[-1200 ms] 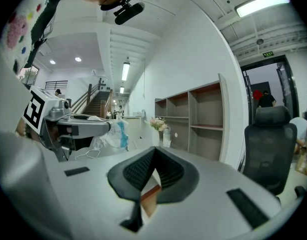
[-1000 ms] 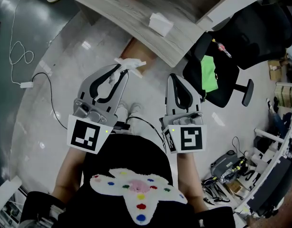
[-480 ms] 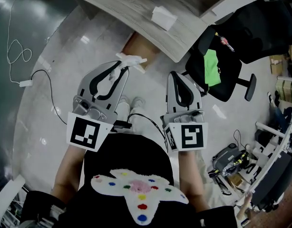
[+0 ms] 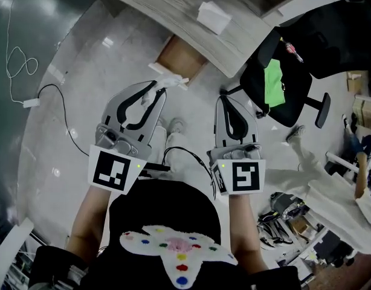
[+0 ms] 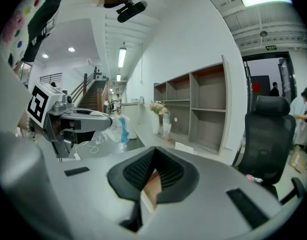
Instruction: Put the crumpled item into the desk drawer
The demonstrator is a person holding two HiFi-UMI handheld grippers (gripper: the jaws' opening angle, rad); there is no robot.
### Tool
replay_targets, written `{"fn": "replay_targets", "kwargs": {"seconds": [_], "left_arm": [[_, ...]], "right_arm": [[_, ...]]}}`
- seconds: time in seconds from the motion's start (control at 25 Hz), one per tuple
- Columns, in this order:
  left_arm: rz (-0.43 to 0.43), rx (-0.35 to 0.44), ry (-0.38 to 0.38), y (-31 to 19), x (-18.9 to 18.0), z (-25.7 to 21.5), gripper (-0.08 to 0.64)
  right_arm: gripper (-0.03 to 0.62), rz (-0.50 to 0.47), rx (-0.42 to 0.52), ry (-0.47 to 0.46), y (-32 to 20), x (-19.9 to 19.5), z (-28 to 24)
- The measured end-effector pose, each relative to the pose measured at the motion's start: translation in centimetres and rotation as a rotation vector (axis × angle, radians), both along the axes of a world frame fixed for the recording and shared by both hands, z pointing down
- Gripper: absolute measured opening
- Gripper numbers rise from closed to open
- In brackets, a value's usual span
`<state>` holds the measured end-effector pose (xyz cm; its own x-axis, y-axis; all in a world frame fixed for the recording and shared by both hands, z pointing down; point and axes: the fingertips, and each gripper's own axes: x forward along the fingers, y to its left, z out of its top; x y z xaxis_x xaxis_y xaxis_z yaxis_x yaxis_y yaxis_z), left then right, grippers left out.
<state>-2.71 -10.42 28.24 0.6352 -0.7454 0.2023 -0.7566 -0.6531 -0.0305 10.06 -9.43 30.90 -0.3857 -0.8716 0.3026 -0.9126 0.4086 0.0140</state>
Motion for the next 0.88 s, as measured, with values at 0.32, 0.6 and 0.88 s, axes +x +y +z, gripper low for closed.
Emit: {"fn": "replay_targets", "kwargs": {"seconds": [0.32,0.6,0.88], "left_arm": [[-0.016,-0.052,-0.011,-0.5,-0.4,3.4,0.077],[0.03,-0.083,-0.067,-0.3,0.5,7.1,0.077],[0.061,-0.11,-0.097,-0.3,1.0,10.8,0.077]], "right_arm": [[0.005,-0.014,-0.046,0.015,-0.3,-0.3,3.7],[0.005,-0.034,-0.076,0.013,-1.1,-0.4,7.4],[0.005,-0.047,-0.107,0.019,-1.7,-0.8,11.2]]}}
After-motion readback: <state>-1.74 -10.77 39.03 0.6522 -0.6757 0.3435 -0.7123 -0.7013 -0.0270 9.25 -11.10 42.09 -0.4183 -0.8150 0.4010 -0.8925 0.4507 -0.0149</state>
